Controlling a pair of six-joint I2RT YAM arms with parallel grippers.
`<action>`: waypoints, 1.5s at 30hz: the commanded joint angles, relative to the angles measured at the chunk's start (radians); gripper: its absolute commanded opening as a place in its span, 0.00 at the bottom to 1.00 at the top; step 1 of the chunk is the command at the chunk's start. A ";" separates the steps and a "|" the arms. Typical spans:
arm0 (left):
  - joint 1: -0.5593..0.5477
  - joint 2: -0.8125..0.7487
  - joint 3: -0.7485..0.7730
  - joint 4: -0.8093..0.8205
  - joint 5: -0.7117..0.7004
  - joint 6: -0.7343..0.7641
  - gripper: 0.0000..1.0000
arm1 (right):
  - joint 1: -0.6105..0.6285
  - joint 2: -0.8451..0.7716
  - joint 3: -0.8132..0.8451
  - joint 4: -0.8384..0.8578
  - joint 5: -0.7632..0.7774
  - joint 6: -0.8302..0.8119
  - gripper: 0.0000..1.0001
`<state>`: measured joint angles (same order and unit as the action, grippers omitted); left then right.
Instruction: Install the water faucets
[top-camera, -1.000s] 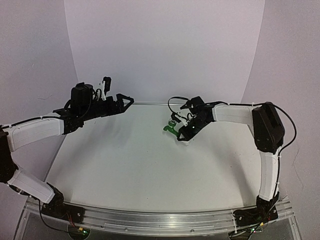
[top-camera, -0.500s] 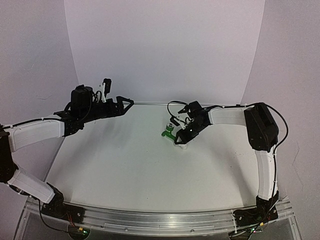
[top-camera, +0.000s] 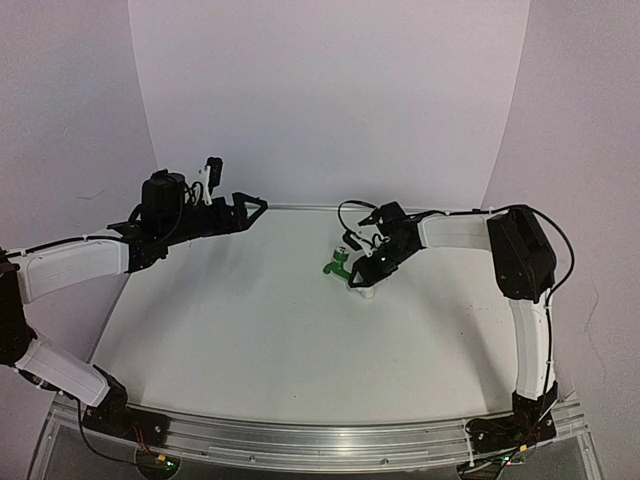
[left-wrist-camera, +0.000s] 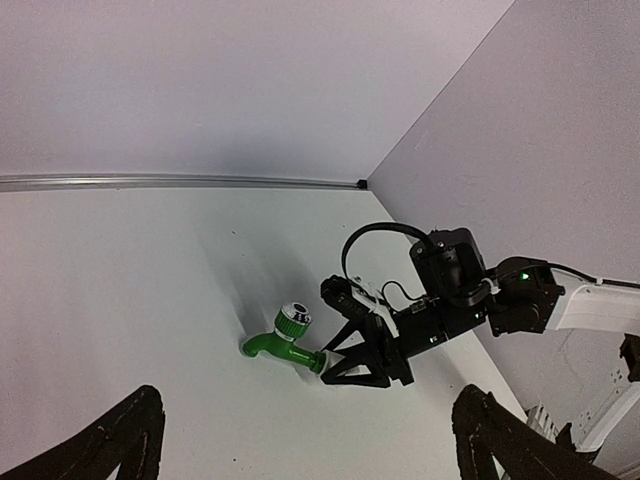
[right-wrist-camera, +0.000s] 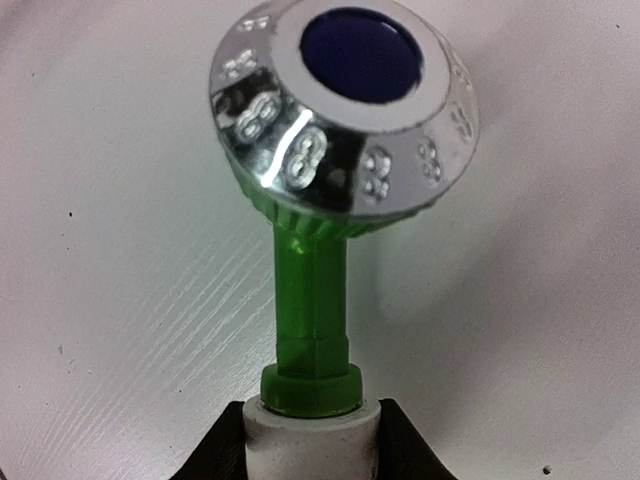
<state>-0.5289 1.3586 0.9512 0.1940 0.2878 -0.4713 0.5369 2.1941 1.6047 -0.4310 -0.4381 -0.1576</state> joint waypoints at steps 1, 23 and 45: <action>0.006 -0.002 0.009 0.040 0.008 0.010 1.00 | -0.004 0.020 0.029 0.012 0.011 0.005 0.46; 0.006 0.074 0.111 -0.096 -0.052 -0.038 1.00 | -0.029 -0.106 0.009 -0.003 0.107 0.004 0.95; 0.341 0.210 0.480 -0.680 -0.157 -0.057 1.00 | -0.386 -0.495 -0.058 0.026 -0.152 0.096 0.98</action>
<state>-0.2719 1.4925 1.3205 -0.3645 0.1017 -0.5518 0.2684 1.7567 1.5923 -0.4247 -0.4781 -0.1267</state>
